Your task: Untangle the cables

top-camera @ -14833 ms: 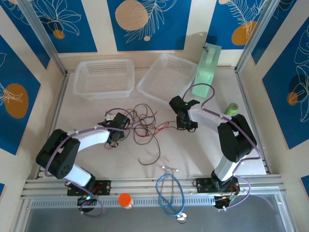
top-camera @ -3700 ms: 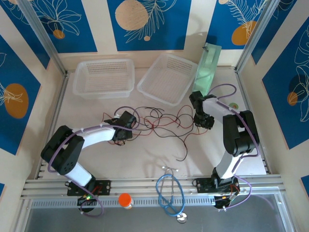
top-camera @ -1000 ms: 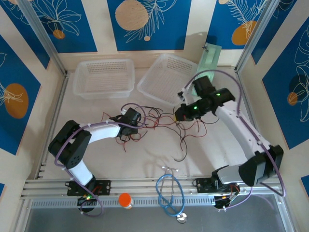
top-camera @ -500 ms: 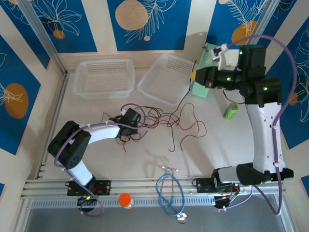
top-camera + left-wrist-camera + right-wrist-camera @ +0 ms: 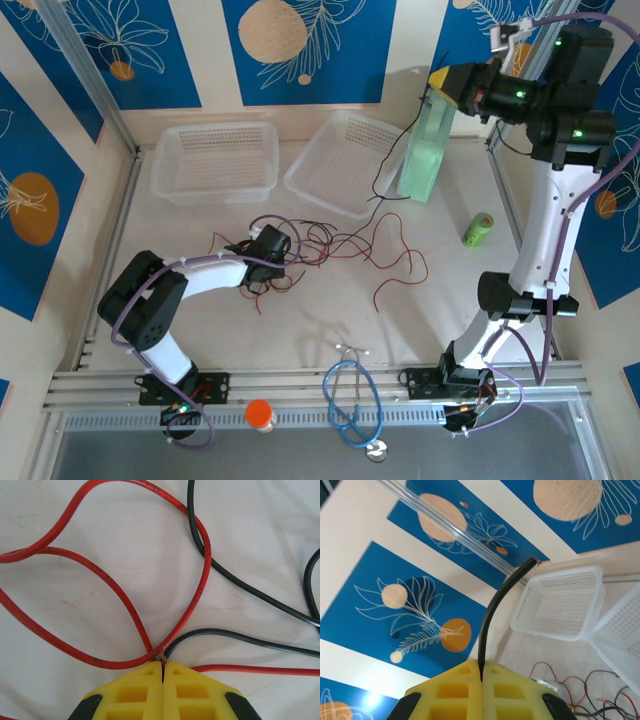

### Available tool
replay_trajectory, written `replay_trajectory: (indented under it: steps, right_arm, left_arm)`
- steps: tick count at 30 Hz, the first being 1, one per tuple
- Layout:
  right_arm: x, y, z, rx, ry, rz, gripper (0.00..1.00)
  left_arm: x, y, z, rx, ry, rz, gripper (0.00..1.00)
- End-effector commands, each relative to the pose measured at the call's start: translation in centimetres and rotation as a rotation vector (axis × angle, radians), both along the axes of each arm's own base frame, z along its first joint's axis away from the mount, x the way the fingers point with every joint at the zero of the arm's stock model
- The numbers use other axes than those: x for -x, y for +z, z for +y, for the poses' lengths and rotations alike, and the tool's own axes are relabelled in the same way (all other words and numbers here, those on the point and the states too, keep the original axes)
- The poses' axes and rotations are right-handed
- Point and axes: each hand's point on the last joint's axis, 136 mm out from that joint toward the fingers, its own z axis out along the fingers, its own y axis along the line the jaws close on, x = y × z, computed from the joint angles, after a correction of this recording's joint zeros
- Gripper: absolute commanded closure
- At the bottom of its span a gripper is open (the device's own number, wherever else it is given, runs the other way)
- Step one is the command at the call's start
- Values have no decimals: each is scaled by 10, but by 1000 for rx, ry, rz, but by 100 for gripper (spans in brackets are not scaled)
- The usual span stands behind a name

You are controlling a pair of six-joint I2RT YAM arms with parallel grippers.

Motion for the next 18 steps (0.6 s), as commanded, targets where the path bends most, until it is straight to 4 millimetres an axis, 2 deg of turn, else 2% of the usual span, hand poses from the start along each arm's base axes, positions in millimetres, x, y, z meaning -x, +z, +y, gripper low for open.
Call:
replay_trajectory:
  steps: [1,6,12,15,18]
  right_arm:
    - [14,31,-5,-108,82,-2,100]
    - [15,58,-20,-152,71,-52,100]
    - [18,72,-24,-151,28,-110,100]
    - [27,77,-23,-130,5,-150,100]
    - [38,76,-19,-85,-36,-186,100]
  left_arm:
    - [39,-44,42,-155,37,171,100]
    - [41,-47,44,-155,43,174,100]
    - [40,-42,43,-154,36,162,100]
    - [32,-23,35,-127,4,120,100]
    - [19,18,15,-79,-75,30,100]
